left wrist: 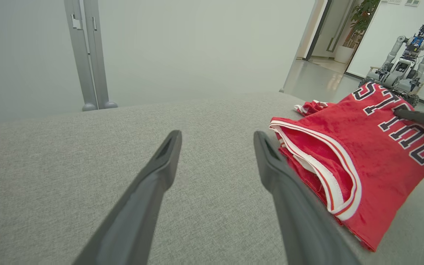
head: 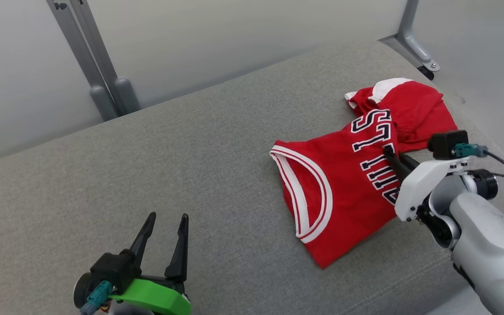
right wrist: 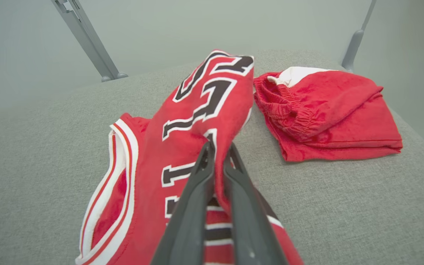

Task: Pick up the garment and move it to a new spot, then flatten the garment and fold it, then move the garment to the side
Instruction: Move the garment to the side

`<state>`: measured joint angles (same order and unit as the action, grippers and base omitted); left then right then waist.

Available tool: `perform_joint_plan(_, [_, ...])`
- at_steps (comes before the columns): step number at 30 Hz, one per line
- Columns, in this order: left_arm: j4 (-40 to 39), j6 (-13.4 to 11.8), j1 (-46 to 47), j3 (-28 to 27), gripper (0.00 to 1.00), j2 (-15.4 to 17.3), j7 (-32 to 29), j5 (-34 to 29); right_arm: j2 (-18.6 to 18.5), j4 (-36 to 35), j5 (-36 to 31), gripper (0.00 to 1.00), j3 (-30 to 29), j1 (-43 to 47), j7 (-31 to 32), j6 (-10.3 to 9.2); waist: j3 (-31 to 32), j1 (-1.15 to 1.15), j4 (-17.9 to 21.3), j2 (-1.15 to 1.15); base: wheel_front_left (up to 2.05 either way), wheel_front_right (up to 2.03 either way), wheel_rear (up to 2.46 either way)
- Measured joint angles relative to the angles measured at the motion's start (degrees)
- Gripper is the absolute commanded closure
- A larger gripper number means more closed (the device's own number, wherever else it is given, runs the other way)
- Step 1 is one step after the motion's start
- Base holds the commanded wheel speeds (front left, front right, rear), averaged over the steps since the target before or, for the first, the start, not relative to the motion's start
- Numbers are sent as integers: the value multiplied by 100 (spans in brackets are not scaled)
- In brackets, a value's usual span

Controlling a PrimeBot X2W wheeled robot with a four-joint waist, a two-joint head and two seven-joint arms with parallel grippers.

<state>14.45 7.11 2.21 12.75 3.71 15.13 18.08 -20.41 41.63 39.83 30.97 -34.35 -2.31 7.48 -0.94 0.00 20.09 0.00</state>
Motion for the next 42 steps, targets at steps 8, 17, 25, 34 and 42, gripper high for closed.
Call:
perform_joint_plan(8, [-103, 3, 251, 31, 0, 281, -103, -52, -519, 197, 231, 100, 83, -793, 10, 0, -385, 0, -212, 0, 0, 0, 0])
perform_joint_plan(17, [-460, 15, 671, 89, 0, 559, -341, -102, -1263, 713, 344, 100, 82, -1714, -57, 1, -1222, 0, -516, 0, 0, 0, 0])
perform_joint_plan(25, [-664, 16, 945, 132, 0, 689, -449, -121, -1806, 1463, 378, 100, 46, -2244, -191, 1, -1936, 0, -758, 0, 0, 0, 0])
perform_joint_plan(34, [-671, 16, 1104, 192, 0, 750, -487, -114, -1742, 3167, -200, 0, -310, -2836, -883, 2, -2385, 1, -1069, 0, 0, 0, 0])
perform_joint_plan(42, [-436, -38, 1031, 79, 0, 703, -277, 20, -1767, 3231, -975, 0, -1109, -2509, -1098, 1, -2131, 1, -1284, 0, 0, 0, 0])
